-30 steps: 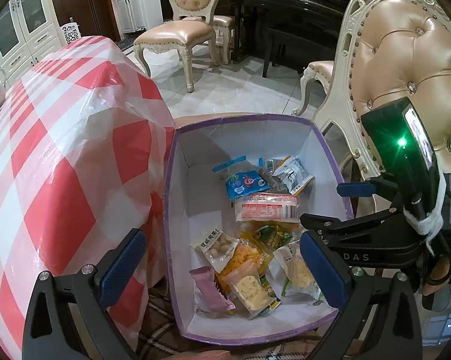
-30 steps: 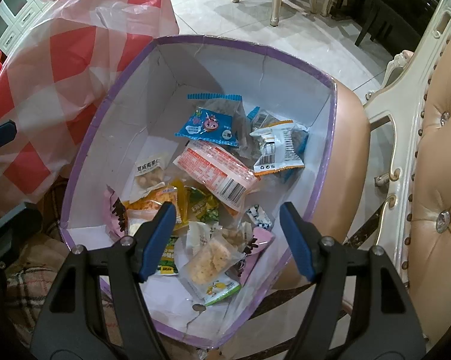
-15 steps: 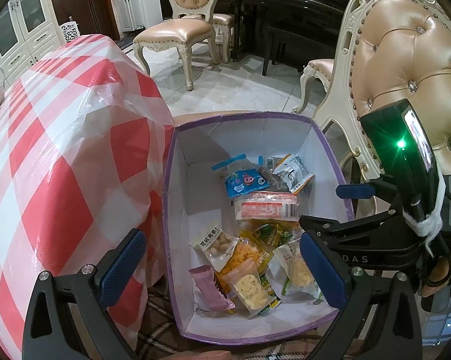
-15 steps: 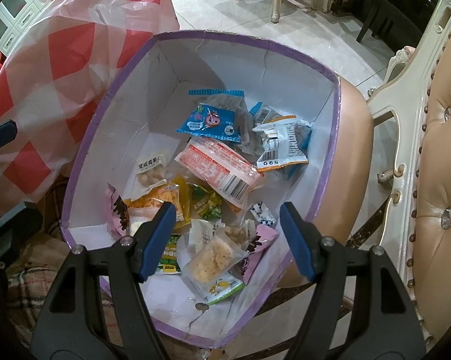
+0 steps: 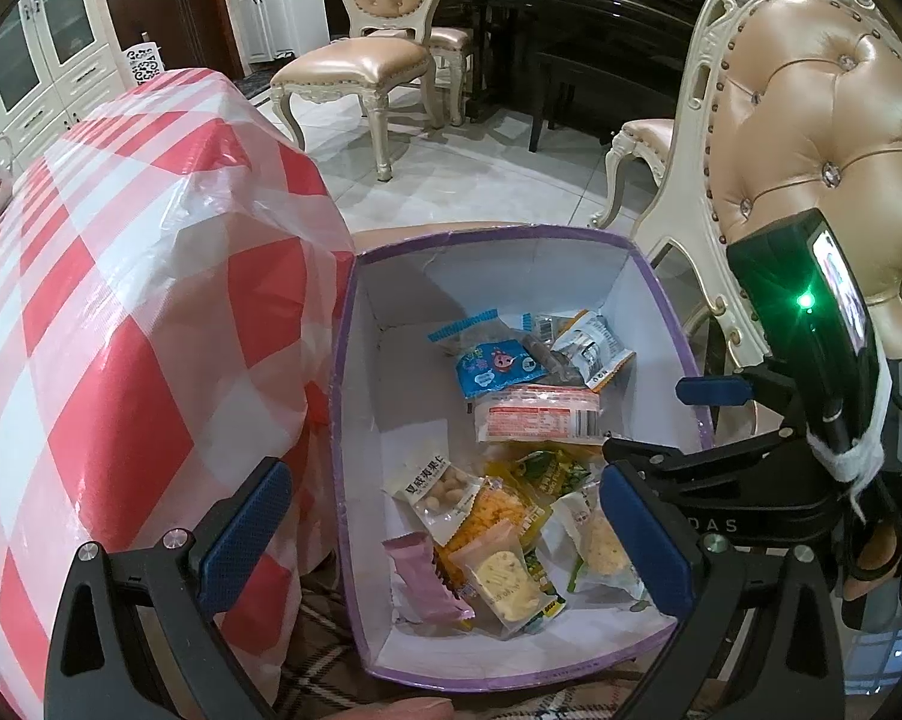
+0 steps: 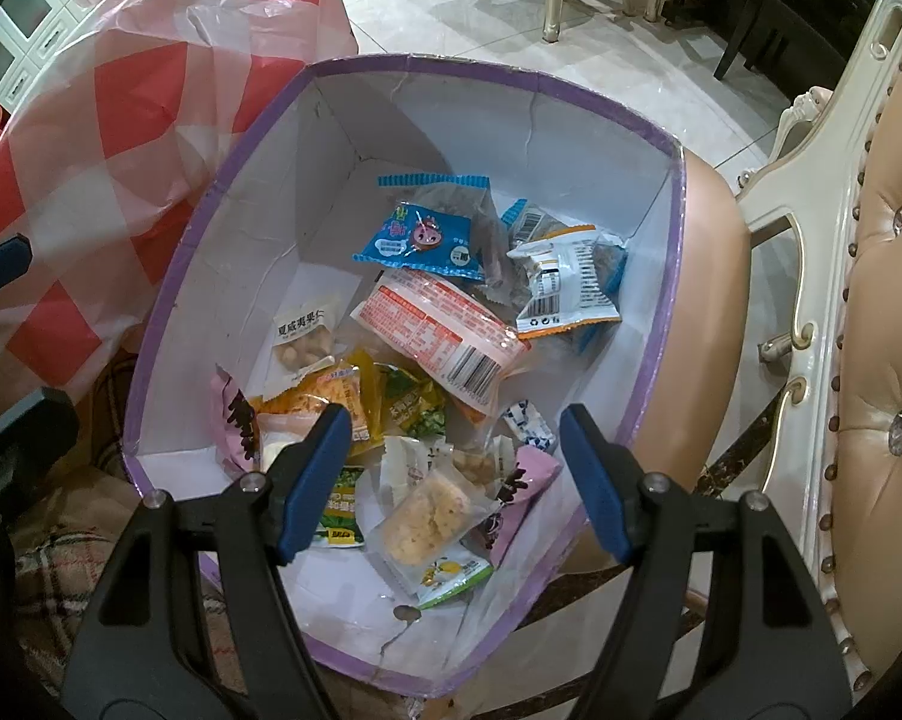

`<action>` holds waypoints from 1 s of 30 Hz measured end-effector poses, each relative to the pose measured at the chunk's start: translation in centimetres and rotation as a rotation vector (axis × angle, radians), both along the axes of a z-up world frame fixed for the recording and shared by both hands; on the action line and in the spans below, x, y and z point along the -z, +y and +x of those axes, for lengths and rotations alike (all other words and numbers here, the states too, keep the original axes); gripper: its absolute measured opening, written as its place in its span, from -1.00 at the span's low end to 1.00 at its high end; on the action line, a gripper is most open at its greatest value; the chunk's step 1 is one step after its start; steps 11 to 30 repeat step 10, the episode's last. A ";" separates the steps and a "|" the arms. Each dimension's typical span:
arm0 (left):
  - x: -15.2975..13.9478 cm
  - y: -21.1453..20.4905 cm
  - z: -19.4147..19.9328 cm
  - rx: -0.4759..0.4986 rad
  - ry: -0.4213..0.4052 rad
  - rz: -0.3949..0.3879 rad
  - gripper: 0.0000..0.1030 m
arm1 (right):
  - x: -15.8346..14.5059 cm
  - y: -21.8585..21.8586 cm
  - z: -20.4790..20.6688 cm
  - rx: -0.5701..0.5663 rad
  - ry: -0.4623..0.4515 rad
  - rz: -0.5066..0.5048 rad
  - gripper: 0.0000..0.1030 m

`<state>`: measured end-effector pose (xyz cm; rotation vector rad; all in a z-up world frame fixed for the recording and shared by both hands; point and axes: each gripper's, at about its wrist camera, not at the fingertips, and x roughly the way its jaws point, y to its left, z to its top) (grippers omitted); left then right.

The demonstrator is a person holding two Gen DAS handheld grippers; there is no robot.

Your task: Organize snacks

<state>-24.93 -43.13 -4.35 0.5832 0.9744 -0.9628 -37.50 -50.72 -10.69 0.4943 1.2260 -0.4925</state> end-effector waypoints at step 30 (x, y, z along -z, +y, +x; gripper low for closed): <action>-0.2 0.1 -0.1 0.006 -0.004 -0.007 1.00 | 0.4 0.0 0.0 0.004 0.003 0.011 0.46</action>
